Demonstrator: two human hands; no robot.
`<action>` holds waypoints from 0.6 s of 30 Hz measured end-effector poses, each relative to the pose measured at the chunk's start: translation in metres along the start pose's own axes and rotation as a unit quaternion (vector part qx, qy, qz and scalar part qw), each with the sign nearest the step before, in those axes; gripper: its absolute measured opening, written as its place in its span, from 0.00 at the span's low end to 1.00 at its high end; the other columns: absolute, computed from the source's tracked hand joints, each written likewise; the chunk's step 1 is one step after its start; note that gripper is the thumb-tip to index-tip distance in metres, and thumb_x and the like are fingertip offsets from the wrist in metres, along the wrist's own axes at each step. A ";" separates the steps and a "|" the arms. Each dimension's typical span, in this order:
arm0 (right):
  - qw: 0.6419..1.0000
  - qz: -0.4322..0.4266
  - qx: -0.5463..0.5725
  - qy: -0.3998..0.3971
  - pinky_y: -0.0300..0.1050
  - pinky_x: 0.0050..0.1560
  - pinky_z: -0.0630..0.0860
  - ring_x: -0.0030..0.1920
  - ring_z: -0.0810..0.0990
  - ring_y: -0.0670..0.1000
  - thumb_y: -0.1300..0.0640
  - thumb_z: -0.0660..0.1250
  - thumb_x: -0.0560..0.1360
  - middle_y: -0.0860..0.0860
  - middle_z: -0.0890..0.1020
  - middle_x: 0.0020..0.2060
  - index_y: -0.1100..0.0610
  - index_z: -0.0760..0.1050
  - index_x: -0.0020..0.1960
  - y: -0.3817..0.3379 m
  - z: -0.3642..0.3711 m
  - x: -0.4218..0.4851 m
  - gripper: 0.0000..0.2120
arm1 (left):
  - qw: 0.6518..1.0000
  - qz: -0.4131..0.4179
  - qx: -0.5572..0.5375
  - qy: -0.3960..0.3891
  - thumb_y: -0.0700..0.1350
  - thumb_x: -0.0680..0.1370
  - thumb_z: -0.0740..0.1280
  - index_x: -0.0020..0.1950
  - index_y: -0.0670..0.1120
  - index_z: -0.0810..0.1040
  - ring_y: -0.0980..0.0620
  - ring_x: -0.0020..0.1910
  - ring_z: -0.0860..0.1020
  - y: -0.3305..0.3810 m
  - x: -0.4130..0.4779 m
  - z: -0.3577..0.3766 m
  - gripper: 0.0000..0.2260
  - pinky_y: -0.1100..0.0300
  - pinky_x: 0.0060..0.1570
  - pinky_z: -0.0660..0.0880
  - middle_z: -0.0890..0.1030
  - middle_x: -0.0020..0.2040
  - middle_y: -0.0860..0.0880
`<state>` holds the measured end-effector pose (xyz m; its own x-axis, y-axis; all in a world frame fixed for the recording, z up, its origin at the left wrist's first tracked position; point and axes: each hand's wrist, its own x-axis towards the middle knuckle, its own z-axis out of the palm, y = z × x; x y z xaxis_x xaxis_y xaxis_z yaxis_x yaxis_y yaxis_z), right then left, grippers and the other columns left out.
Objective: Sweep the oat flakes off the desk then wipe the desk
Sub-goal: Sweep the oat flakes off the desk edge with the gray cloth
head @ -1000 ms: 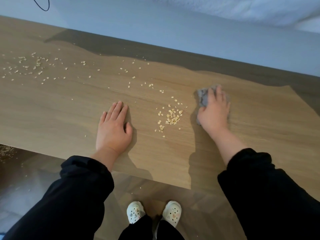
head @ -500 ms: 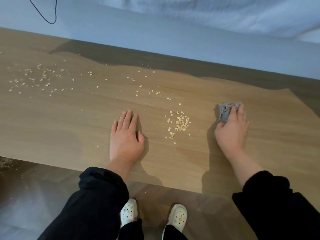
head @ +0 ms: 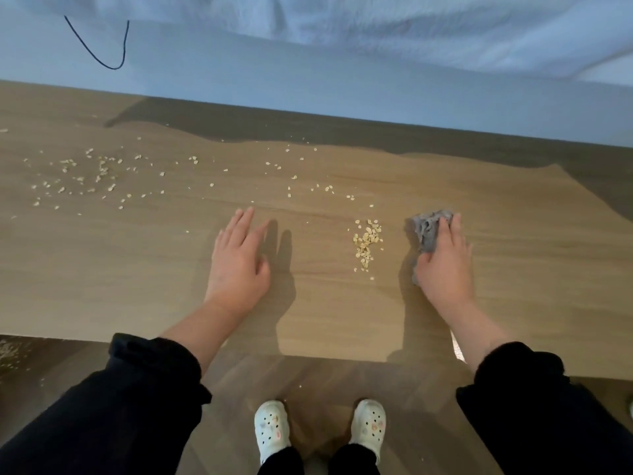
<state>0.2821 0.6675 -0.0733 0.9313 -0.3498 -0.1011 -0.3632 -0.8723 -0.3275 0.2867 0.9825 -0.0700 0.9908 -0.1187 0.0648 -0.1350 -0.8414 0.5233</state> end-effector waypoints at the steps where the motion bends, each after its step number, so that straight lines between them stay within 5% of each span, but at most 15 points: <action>1: 1.000 0.023 0.009 0.016 0.56 0.77 0.46 0.78 0.47 0.56 0.63 0.60 0.77 0.57 0.48 0.79 0.62 0.51 0.79 0.002 0.001 -0.002 0.33 | 1.000 0.014 0.026 -0.005 0.38 0.76 0.59 0.74 0.44 0.67 0.48 0.78 0.52 -0.013 0.002 -0.007 0.25 0.46 0.75 0.50 0.59 0.78 0.45; 6: 0.999 0.031 -0.007 0.027 0.56 0.78 0.46 0.78 0.47 0.57 0.63 0.60 0.76 0.57 0.48 0.79 0.62 0.50 0.79 -0.037 0.013 0.017 0.34 | 0.989 0.080 0.096 -0.076 0.53 0.77 0.45 0.76 0.44 0.63 0.51 0.77 0.52 -0.060 0.003 -0.014 0.30 0.50 0.75 0.47 0.60 0.77 0.49; 14: 0.970 -0.206 -0.022 -0.130 0.46 0.77 0.41 0.77 0.42 0.45 0.67 0.57 0.77 0.44 0.44 0.77 0.52 0.46 0.79 -0.062 0.008 0.035 0.35 | 0.984 0.108 0.106 -0.094 0.52 0.79 0.46 0.75 0.42 0.65 0.47 0.76 0.56 -0.099 0.016 -0.026 0.28 0.49 0.74 0.51 0.62 0.76 0.46; 18: 0.993 -0.104 0.018 -0.053 0.50 0.78 0.45 0.78 0.48 0.49 0.68 0.57 0.77 0.48 0.49 0.78 0.55 0.53 0.79 -0.040 0.005 0.032 0.32 | 0.977 0.124 0.134 -0.108 0.51 0.78 0.48 0.76 0.43 0.62 0.47 0.77 0.55 -0.099 0.017 -0.026 0.27 0.46 0.74 0.53 0.60 0.77 0.46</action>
<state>0.3266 0.6924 -0.0679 0.9844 -0.1237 -0.1251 -0.1631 -0.9083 -0.3853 0.3168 1.0779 -0.0983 0.9066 -0.4204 -0.0358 -0.3962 -0.8774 0.2704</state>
